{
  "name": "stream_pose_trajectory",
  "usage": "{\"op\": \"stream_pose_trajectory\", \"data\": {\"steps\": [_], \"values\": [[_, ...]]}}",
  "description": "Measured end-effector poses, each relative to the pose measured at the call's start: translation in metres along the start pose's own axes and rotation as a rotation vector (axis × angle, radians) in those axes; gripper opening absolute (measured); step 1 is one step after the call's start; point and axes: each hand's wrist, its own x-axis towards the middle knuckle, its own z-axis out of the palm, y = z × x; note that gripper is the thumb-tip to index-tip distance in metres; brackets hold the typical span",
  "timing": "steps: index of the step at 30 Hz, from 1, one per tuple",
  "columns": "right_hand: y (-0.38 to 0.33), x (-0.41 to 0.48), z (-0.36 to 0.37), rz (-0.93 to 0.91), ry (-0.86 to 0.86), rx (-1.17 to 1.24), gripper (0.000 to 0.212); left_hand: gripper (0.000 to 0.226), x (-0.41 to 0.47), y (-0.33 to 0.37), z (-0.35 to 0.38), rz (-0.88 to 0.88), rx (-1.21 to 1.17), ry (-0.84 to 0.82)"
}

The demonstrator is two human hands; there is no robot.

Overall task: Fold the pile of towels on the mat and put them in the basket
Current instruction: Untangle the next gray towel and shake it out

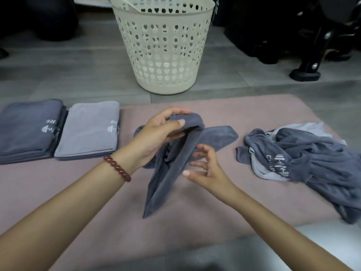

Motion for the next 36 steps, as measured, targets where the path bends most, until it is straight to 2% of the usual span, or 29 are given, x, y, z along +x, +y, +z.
{"op": "stream_pose_trajectory", "data": {"steps": [3, 6, 9, 11, 13, 14, 16, 18, 21, 22, 23, 24, 26, 27, 28, 30, 32, 36], "values": [[0.025, 0.002, 0.024, 0.133, 0.004, 0.005, 0.072, 0.046, -0.004, -0.002, 0.000, 0.068, -0.052, -0.134], [0.055, 0.010, 0.042, 0.273, 0.089, -0.049, 0.052, 0.045, -0.003, 0.002, 0.003, 0.144, 0.026, -0.110], [0.072, 0.021, 0.040, 0.403, 0.178, -0.166, 0.029, 0.031, 0.003, 0.010, -0.002, 0.246, 0.044, 0.090], [0.085, 0.028, 0.024, 0.434, 0.259, -0.120, 0.013, 0.027, 0.007, 0.011, -0.019, 0.311, 0.153, 0.276], [0.092, 0.032, 0.002, 0.469, 0.378, -0.003, 0.009, 0.030, 0.009, 0.006, -0.046, 0.344, 0.316, 0.455], [0.094, 0.034, -0.010, 0.454, 0.460, 0.027, 0.009, 0.031, 0.009, 0.002, -0.060, 0.341, 0.395, 0.522], [0.078, 0.036, -0.033, 0.285, 0.610, -0.024, 0.010, 0.031, 0.009, -0.003, -0.086, 0.314, 0.504, 0.597], [0.040, 0.045, -0.055, 0.068, 0.673, -0.126, 0.012, 0.028, 0.011, -0.003, -0.100, 0.305, 0.518, 0.651], [-0.029, 0.068, -0.085, -0.142, 0.596, -0.055, 0.003, 0.030, 0.021, 0.021, -0.104, 0.404, 0.636, 0.739], [-0.055, 0.073, -0.093, -0.218, 0.567, -0.099, 0.006, 0.030, 0.025, 0.036, -0.103, 0.465, 0.653, 0.747], [-0.081, 0.077, -0.103, -0.307, 0.538, -0.236, 0.013, 0.031, 0.031, 0.053, -0.105, 0.517, 0.660, 0.772], [-0.107, 0.081, -0.113, -0.386, 0.496, -0.489, 0.022, 0.030, 0.037, 0.072, -0.109, 0.551, 0.665, 0.817], [-0.160, 0.093, -0.132, -0.439, 0.435, -1.163, 0.031, 0.026, 0.051, 0.113, -0.118, 0.579, 0.691, 0.880], [-0.184, 0.102, -0.143, -0.453, 0.438, -1.402, 0.028, 0.021, 0.057, 0.134, -0.121, 0.568, 0.738, 0.885], [-0.208, 0.113, -0.154, -0.463, 0.465, -1.508, 0.023, 0.014, 0.063, 0.154, -0.123, 0.551, 0.802, 0.886], [-0.257, 0.133, -0.171, -0.489, 0.574, -1.528, 0.017, 0.014, 0.074, 0.196, -0.123, 0.564, 0.871, 0.908], [-0.311, 0.148, -0.184, -0.462, 0.702, -1.442, 0.020, 0.020, 0.082, 0.243, -0.116, 0.631, 0.835, 0.962], [-0.416, 0.155, -0.201, -0.352, 0.914, -1.094, 0.027, 0.024, 0.091, 0.344, -0.090, 0.753, 0.719, 1.075]]}}
